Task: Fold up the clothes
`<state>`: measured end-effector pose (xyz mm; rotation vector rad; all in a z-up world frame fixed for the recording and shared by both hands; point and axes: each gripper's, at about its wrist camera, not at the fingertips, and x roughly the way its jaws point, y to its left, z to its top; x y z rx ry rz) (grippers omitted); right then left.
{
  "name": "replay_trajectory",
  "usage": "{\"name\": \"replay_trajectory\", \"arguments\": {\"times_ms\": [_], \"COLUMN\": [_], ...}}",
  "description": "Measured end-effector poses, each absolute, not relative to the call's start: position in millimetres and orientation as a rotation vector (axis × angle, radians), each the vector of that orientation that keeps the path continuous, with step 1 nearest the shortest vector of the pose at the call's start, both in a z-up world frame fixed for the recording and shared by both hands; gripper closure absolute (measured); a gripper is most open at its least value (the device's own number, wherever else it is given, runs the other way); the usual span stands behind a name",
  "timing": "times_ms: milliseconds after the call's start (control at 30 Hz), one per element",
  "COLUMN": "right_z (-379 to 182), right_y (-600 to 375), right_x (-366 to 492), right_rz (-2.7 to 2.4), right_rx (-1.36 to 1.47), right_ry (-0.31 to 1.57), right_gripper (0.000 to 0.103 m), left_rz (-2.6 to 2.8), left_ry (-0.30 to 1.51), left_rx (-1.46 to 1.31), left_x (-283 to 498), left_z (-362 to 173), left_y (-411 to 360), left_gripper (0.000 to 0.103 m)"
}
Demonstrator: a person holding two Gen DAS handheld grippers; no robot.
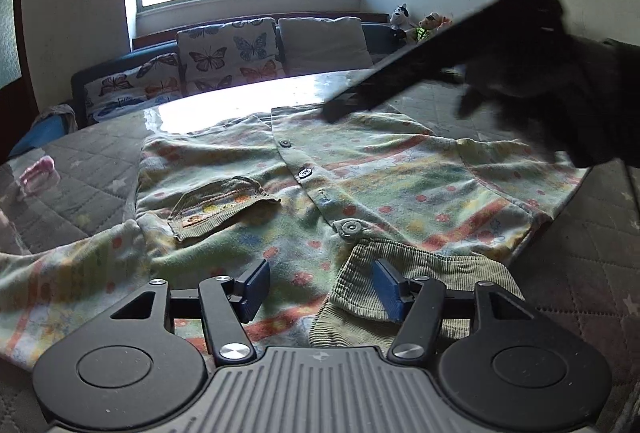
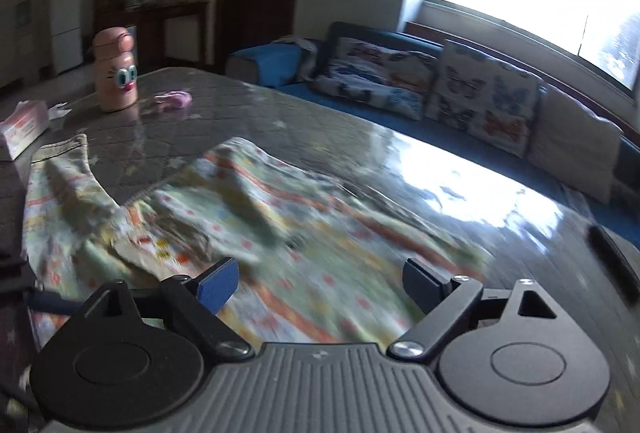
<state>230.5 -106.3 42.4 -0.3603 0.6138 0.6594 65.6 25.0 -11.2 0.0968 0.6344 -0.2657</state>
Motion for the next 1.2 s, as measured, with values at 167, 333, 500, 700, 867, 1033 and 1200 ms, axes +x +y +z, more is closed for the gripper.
{"name": "replay_trajectory", "arguments": {"times_ms": [167, 333, 500, 700, 867, 1033, 1200], "right_z": [25, 4, -12, -14, -6, 1, -17], "right_y": [-42, -5, 3, -11, -27, -31, -26], "right_x": [267, 304, 325, 356, 366, 352, 358], "right_rz": [0.728, 0.760, 0.749, 0.612, 0.555, 0.695, 0.636], "right_rx": [-0.423, -0.414, -0.453, -0.458, -0.417, -0.354, -0.409], "right_ry": [0.613, 0.662, 0.676, 0.652, 0.646, 0.675, 0.702], "right_gripper": [0.012, 0.012, 0.012, 0.012, 0.012, 0.012, 0.011], "left_rz": [-0.266, -0.260, -0.258, -0.263, -0.265, -0.266, -0.263], "left_ry": [0.637, 0.637, 0.636, 0.636, 0.637, 0.637, 0.639], "left_rx": [0.085, 0.083, 0.075, 0.065, 0.059, 0.055, 0.051], "left_x": [66, 67, 67, 67, 66, 67, 67], "left_z": [-12, -13, -13, -13, -13, -13, -13], "left_y": [26, 26, 27, 29, 30, 30, 30], "left_gripper": [0.041, 0.039, 0.037, 0.036, 0.034, 0.033, 0.031]}}
